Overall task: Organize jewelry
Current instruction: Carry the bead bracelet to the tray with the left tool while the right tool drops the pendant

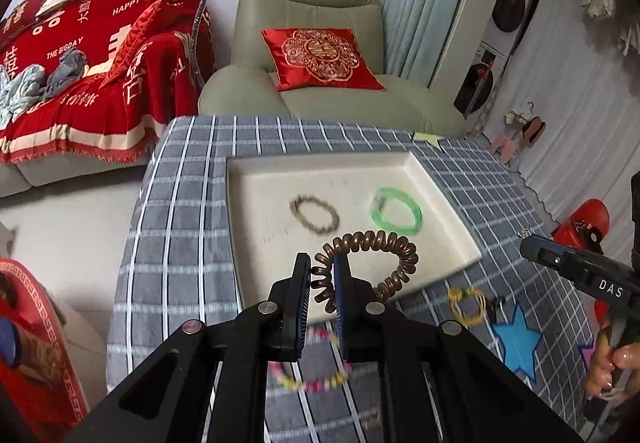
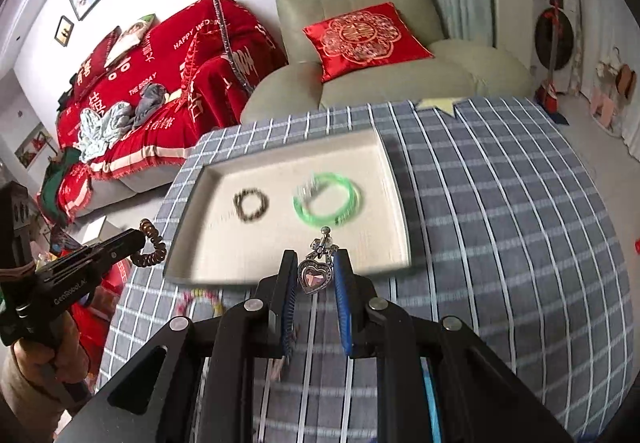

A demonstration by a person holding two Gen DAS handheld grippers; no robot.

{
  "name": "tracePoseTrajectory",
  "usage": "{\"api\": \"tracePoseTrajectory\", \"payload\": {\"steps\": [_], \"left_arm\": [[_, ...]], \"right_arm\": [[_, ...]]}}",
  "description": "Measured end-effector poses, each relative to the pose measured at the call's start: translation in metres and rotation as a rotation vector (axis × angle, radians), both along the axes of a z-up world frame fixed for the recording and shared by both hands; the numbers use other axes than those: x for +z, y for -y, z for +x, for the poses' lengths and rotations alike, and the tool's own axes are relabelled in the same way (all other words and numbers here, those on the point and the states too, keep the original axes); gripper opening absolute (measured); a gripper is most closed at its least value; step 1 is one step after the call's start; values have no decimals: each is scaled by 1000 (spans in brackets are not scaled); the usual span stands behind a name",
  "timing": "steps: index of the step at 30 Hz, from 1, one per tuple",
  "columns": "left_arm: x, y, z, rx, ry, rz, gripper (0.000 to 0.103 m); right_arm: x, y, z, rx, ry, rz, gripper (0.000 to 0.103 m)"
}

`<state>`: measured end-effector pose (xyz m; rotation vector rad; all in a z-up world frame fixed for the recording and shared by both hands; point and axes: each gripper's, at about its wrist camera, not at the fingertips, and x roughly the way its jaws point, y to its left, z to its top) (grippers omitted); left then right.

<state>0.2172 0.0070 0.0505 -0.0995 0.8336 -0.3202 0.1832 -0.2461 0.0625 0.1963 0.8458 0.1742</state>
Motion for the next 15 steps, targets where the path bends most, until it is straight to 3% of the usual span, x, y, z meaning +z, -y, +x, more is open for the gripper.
{"api": "tracePoseTrajectory", "payload": {"steps": [8, 15], "left_arm": [[-8, 11, 56, -9, -33, 69, 28], [-43, 24, 79, -30, -104, 105, 28]], "right_arm": [[-8, -12, 63, 28, -34, -6, 20], [-47, -25, 106, 48, -110, -21, 20]]}}
